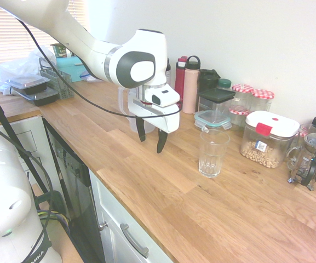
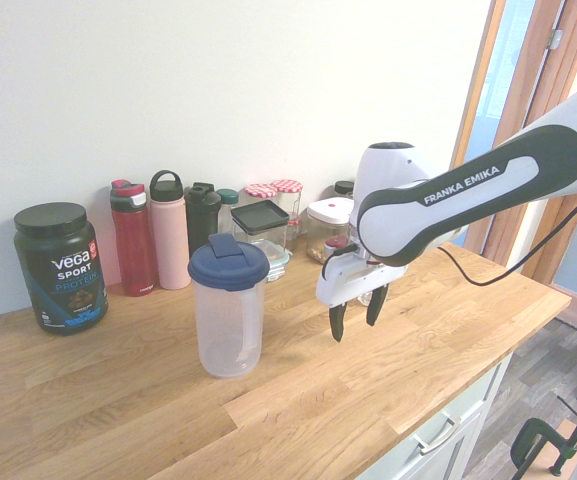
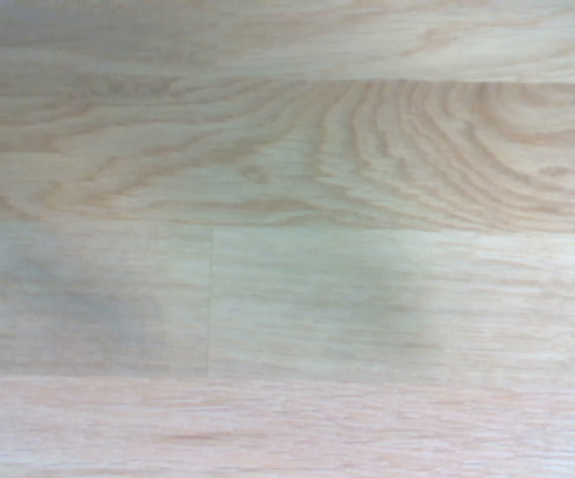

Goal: Pour me some water

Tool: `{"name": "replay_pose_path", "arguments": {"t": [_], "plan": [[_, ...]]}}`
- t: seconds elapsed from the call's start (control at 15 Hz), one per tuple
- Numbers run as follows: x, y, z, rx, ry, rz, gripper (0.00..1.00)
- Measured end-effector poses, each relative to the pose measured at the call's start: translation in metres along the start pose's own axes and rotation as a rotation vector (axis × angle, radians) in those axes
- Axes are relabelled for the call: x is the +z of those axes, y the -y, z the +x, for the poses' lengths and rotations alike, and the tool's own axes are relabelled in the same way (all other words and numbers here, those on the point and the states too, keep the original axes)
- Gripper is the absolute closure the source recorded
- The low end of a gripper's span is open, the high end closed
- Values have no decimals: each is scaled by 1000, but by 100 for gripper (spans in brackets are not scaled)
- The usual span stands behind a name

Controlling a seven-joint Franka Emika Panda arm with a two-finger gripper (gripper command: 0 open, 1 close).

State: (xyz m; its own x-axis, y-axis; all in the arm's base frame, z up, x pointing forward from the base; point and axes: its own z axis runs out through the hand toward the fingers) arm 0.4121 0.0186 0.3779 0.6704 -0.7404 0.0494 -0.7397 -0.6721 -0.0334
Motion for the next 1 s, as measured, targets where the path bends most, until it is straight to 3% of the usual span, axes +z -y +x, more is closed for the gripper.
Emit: {"name": "replay_pose_path", "arguments": {"t": [0.33, 0.67, 1.0], "plan": [[-32, 4, -10, 52, -20, 27, 0], [-113, 37, -93, 131, -71, 82, 0], [-121, 107, -183, 156, -171, 106, 0]]}}
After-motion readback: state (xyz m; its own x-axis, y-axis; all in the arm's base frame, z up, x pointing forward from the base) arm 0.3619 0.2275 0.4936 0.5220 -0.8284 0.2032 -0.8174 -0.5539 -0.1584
